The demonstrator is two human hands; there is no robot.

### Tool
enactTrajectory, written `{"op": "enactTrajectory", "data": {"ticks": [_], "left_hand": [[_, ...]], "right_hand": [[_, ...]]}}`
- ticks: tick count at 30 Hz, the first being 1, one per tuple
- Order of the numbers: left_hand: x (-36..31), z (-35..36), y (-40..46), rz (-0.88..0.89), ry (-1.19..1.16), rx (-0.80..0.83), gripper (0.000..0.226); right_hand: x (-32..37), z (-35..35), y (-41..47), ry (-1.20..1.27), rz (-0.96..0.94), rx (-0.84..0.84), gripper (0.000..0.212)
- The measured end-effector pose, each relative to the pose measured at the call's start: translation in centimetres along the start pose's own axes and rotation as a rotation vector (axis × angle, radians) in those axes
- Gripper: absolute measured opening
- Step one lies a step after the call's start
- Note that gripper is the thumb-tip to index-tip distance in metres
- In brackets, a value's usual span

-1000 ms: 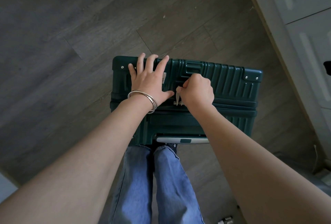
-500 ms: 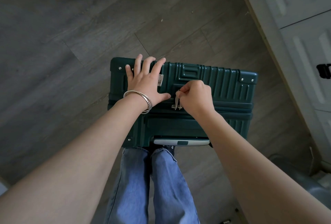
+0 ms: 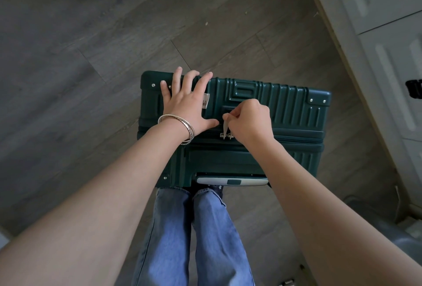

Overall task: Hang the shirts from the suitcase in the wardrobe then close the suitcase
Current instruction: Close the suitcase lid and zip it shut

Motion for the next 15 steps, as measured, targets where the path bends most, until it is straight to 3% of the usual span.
{"op": "enactTrajectory", "data": {"ticks": [15], "left_hand": [[-0.21,0.53,-0.02,0.027,0.002,-0.005,0.101]], "right_hand": [[0.02,-0.57,0.03,-0.033,0.068,0.009,0.025]]}}
Point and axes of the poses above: each hand's wrist, its own y-axis towards the middle knuckle, its own z-axis out of the palm, x = y × z, the point moved 3 cm from there along y, towards the middle knuckle, and after that the axes turned 6 degrees about z, right-handed, at the moved point
